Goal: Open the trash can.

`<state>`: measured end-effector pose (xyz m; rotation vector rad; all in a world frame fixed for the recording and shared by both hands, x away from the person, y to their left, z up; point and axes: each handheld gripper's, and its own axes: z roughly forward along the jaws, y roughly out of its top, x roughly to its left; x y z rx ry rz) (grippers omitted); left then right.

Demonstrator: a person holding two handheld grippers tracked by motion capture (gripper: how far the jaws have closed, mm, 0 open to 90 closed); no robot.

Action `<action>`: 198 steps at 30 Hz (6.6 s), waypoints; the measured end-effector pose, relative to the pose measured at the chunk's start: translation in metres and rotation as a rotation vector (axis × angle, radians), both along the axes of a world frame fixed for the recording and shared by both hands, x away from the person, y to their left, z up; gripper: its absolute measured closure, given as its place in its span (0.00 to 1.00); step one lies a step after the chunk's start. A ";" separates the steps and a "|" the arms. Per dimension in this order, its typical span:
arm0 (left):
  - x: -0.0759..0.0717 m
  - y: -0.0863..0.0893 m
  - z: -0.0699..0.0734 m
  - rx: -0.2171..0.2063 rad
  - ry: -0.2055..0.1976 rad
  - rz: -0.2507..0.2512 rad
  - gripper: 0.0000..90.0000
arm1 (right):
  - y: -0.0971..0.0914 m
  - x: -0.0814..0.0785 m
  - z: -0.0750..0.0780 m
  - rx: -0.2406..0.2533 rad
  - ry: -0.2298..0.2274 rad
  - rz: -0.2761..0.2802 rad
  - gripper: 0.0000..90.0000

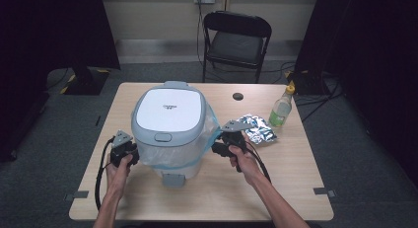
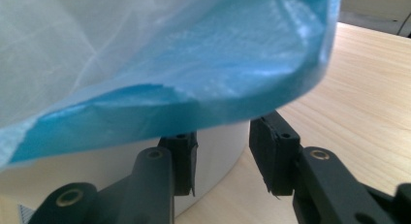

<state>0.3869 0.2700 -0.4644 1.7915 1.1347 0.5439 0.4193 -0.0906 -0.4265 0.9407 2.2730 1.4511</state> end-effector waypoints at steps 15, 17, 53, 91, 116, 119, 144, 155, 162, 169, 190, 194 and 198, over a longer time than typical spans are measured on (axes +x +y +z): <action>-0.008 0.018 -0.003 -0.007 0.032 0.046 0.50 | 0.002 -0.001 0.000 -0.024 0.004 -0.008 0.40; -0.007 0.022 -0.005 -0.037 0.058 0.046 0.40 | 0.001 0.001 -0.002 -0.024 0.004 -0.013 0.37; -0.040 0.046 0.052 -0.128 -0.026 0.005 0.31 | -0.055 -0.016 -0.074 -0.256 0.110 -0.158 0.25; -0.082 0.012 0.173 -0.170 -0.290 -0.245 0.55 | -0.055 -0.016 -0.074 -0.257 0.111 -0.157 0.25; -0.086 -0.047 0.167 -0.097 -0.239 -0.519 0.57 | -0.055 -0.016 -0.074 -0.257 0.111 -0.157 0.25; -0.088 -0.049 0.168 -0.081 -0.238 -0.509 0.58 | -0.055 -0.016 -0.074 -0.257 0.111 -0.158 0.25; -0.080 -0.041 0.168 -0.096 -0.233 -0.469 0.56 | -0.055 -0.016 -0.074 -0.257 0.111 -0.158 0.25; -0.079 -0.018 0.165 -0.131 -0.234 -0.383 0.70 | -0.055 -0.016 -0.074 -0.257 0.111 -0.158 0.25; -0.077 0.003 0.164 -0.166 -0.234 -0.293 0.71 | -0.055 -0.016 -0.074 -0.257 0.111 -0.157 0.25; -0.075 0.023 0.157 -0.165 -0.216 -0.198 0.70 | -0.055 -0.016 -0.074 -0.257 0.111 -0.158 0.25; -0.038 0.053 0.080 -0.106 -0.013 0.005 0.45 | -0.055 -0.016 -0.074 -0.257 0.111 -0.157 0.25; -0.031 0.053 0.056 -0.074 0.055 0.029 0.32 | -0.055 -0.016 -0.074 -0.257 0.111 -0.157 0.25; -0.028 0.045 0.025 -0.034 0.142 0.025 0.28 | -0.055 -0.016 -0.074 -0.257 0.111 -0.157 0.25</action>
